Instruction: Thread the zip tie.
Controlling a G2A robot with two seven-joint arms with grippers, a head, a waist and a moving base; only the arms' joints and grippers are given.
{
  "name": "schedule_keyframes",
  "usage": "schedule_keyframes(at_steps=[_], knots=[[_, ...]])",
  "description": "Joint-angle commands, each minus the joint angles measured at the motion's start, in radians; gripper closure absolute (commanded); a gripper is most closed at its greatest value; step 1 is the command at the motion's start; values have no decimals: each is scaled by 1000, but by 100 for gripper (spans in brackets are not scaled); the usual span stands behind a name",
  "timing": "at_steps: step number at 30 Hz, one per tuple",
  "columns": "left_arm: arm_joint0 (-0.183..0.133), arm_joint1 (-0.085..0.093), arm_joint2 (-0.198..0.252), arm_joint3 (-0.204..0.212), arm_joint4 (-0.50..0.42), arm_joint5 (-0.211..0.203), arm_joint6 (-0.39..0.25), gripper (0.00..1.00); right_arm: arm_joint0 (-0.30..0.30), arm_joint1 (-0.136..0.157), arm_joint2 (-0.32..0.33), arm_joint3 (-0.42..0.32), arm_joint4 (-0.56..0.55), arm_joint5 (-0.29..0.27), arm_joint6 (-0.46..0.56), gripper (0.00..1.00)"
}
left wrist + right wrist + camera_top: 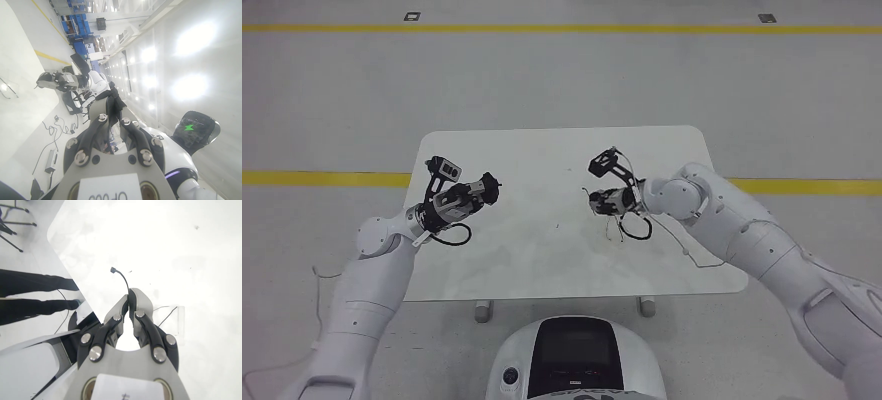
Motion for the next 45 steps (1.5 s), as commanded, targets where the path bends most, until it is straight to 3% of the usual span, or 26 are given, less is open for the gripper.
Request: schedule_keyframes(at_steps=[1, 6, 12, 15, 23, 30, 34, 37, 45], knots=[[11, -2, 1, -15, 13, 0, 34, 100, -33, 11, 46, -20, 58, -11, -68, 100], [25, -14, 7, -22, 61, 0, 85, 100, -147, 41, 145, -151, 134, -11, -219, 100], [18, -40, 25, -1, 52, 0, 119, 100, -248, 52, 196, -280, 167, -11, -307, 100], [5, -51, 13, -19, 51, 0, 122, 100, -250, 51, 196, -282, 160, -11, -307, 100], [6, -52, 14, -19, 53, 1, 128, 100, -252, 50, 197, -285, 161, -10, -312, 100], [59, -59, 56, -86, 139, 0, 212, 100, -327, 33, 211, -390, 85, 62, -490, 100], [75, -68, 58, -106, 180, 0, 249, 100, -360, 19, 204, -426, 51, 106, -549, 100], [90, -78, 55, -124, 167, 0, 253, 100, -370, 9, 195, -436, 27, 136, -557, 100], [90, -78, 55, -124, 167, 0, 253, 100, -370, 9, 195, -436, 27, 136, -557, 100]])
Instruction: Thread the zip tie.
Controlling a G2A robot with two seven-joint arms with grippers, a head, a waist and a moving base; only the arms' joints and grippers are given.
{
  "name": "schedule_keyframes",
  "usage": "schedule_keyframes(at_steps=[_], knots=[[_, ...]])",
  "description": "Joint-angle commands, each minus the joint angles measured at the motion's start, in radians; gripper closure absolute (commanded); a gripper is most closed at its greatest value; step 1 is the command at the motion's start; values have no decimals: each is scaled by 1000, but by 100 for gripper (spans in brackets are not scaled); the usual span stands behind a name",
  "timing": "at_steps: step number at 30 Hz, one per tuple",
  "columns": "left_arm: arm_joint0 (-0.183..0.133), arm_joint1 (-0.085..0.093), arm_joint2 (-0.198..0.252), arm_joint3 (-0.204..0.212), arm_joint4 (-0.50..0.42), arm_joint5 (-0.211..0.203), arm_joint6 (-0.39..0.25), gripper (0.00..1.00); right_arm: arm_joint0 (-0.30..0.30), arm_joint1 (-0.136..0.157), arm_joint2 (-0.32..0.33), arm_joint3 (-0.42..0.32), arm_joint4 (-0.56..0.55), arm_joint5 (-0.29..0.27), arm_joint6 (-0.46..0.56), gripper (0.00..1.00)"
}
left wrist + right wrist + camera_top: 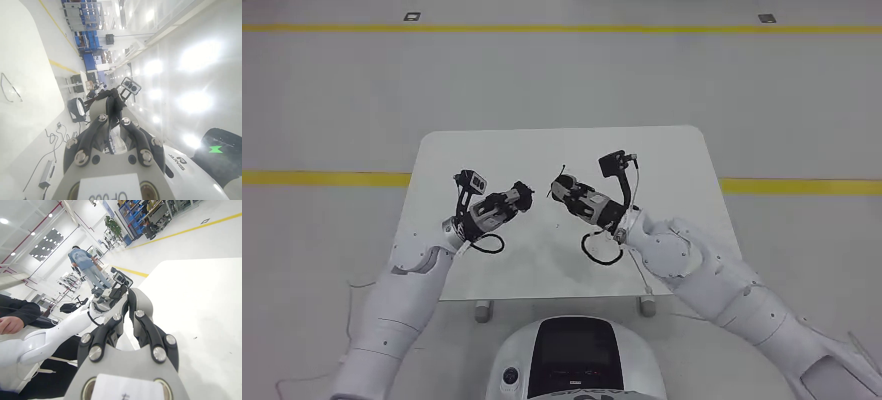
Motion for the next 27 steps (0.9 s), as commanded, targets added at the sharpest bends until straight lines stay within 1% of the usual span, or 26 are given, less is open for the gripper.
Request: schedule_keyframes(at_steps=[1, 2, 5, 7, 13, 16, 23, 27], knots=[[0, 0, 0, 0, 0, 0, 0, 100, -6, -1, 5, -6, 1, 0, -10, 100], [1, -1, -1, -13, 14, 0, 28, 100, -15, -3, 13, -19, -7, 0, -32, 100], [17, -2, 1, -24, 31, 0, 57, 100, -37, -8, 22, -38, -52, 35, -70, 100], [23, -3, -2, -29, 34, 0, 69, 100, -46, -13, 26, -48, -60, 44, -84, 100], [31, -9, -4, -36, 41, 0, 78, 100, -56, -32, 24, -63, -78, 64, -80, 100], [32, -11, -5, -36, 43, 0, 75, 100, -49, -42, 22, -63, -100, 58, -69, 100], [32, -11, -5, -36, 43, 0, 75, 100, -53, -43, 24, -64, -107, 59, -70, 100], [32, -11, -5, -36, 43, 0, 75, 100, -61, -50, 35, -78, -127, 83, -67, 100]])
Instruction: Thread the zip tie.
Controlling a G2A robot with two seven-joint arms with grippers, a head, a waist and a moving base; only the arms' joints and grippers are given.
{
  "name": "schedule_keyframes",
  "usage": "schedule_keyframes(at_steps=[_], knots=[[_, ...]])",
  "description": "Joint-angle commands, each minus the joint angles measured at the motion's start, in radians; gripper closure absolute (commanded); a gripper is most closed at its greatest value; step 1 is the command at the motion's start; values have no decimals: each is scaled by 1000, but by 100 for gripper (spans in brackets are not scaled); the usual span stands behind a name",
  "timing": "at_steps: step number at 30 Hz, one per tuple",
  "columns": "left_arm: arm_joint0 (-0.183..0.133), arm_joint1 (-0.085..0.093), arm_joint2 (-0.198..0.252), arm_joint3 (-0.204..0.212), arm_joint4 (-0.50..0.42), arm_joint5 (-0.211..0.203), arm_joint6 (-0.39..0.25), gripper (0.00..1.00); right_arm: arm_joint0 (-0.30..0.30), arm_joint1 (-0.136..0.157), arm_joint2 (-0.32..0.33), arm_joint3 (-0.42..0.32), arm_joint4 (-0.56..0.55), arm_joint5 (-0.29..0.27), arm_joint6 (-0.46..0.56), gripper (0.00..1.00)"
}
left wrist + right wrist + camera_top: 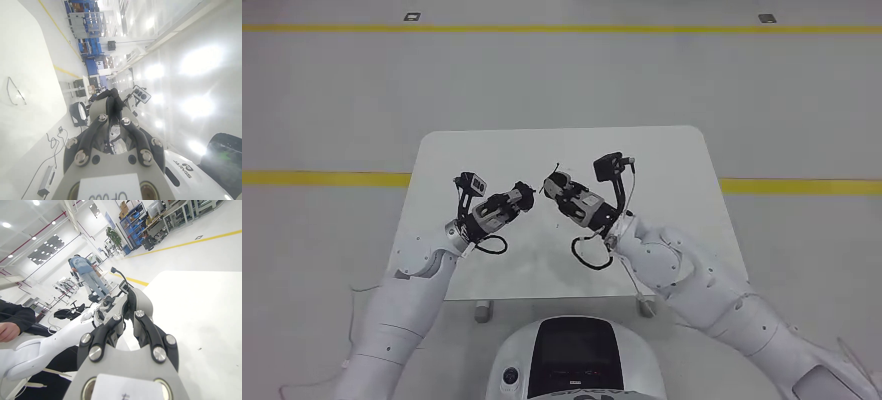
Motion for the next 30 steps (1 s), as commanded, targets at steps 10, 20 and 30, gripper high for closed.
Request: schedule_keyframes(at_steps=[10, 20, 30], knots=[[0, 0, 0, 0, 0, 0, 0, 100, -2, -32, 0, 0, -42, 53, 17, 100], [0, 0, 0, 0, 0, 0, 0, 100, -6, -60, 7, 17, -62, 77, 16, 100], [0, 0, 0, 0, 0, 0, 0, 100, -26, -78, 32, 14, -85, 75, 25, 100]])
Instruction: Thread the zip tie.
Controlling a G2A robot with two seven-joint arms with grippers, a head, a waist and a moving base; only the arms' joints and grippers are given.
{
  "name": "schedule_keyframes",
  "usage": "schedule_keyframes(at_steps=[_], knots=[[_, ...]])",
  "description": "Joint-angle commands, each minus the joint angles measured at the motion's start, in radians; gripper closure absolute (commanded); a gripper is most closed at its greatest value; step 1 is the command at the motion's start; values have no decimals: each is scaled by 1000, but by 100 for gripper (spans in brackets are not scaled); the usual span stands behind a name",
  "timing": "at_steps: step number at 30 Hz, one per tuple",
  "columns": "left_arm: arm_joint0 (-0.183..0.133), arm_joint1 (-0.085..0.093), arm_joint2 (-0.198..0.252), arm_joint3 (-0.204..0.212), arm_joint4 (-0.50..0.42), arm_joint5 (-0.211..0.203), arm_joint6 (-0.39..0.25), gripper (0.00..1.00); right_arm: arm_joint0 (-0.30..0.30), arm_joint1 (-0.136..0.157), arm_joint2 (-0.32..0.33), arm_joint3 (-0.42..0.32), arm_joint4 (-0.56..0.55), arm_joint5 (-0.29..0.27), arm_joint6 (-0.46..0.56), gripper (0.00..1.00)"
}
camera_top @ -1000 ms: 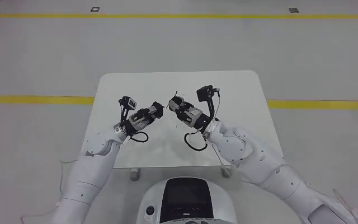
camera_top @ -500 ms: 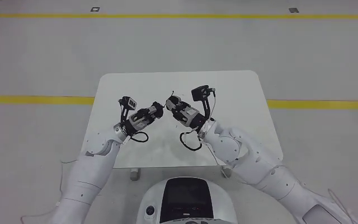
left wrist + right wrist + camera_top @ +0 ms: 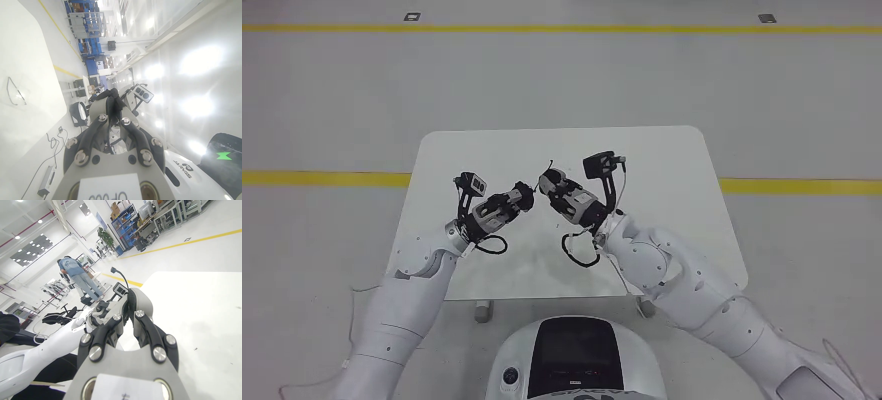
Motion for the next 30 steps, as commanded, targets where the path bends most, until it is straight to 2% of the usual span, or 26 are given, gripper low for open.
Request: schedule_keyframes(at_steps=[1, 30], knots=[[0, 0, 0, 0, 0, 0, 0, 100, -5, -2, 5, -3, -2, -5, 1, 100], [0, 0, 0, 0, 0, 0, 0, 100, -50, -45, 57, 0, -42, 18, 57, 100]])
